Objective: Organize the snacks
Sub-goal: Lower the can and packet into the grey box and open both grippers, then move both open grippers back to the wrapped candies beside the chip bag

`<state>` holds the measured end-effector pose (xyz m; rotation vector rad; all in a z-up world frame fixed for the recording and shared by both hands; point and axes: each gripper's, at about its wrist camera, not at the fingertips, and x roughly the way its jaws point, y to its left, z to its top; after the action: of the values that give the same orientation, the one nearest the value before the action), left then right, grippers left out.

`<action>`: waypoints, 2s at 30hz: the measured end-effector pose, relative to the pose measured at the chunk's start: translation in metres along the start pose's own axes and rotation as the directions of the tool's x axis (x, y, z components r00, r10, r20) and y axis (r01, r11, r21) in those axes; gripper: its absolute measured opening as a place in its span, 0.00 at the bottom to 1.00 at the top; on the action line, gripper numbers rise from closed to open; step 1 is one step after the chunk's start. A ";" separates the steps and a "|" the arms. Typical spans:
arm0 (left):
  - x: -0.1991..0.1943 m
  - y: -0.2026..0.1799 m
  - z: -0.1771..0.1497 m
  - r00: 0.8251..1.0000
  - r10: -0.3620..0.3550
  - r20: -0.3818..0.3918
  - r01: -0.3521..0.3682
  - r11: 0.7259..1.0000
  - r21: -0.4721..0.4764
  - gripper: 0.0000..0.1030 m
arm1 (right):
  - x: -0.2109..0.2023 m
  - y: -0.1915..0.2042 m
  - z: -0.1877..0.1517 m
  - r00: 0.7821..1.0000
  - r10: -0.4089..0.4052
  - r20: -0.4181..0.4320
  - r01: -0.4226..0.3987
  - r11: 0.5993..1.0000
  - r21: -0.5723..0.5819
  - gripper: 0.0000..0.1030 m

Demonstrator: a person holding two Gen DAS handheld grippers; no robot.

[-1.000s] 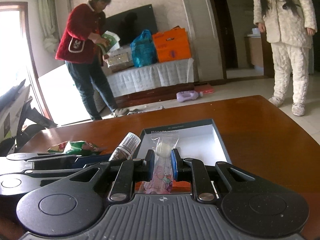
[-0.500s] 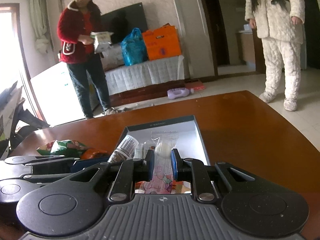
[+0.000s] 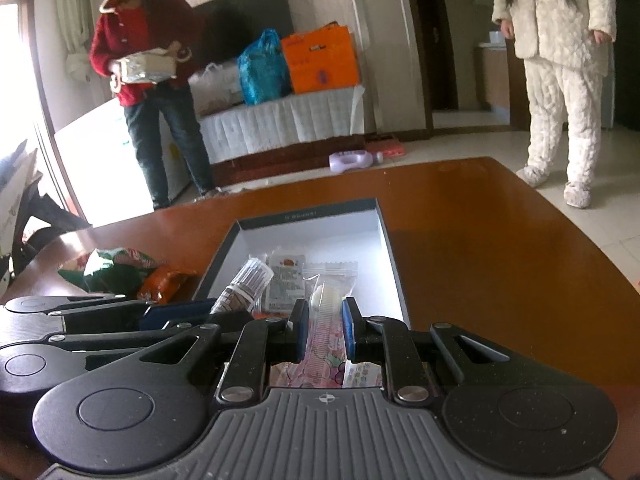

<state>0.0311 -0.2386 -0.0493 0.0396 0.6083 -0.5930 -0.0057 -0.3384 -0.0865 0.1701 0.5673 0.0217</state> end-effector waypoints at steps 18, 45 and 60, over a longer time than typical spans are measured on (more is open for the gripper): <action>0.020 0.001 -0.008 0.998 0.042 -0.052 -0.042 0.999 -0.003 0.19 | 0.012 -0.007 -0.006 0.998 -0.020 -0.061 0.020 1.000 0.001 0.26; -0.039 0.068 -0.004 0.991 0.123 0.048 -0.119 0.990 -0.076 0.37 | 0.000 0.044 0.006 0.993 0.113 0.031 -0.112 0.994 -0.012 0.46; -0.071 0.108 -0.012 0.980 0.194 0.047 -0.188 0.977 -0.102 0.37 | 0.004 0.076 0.007 0.988 0.151 0.025 -0.150 0.988 -0.039 0.48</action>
<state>0.0359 -0.1101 -0.0345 -0.0097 0.5705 -0.3765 0.0036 -0.2644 -0.0701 0.1762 0.5246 0.1763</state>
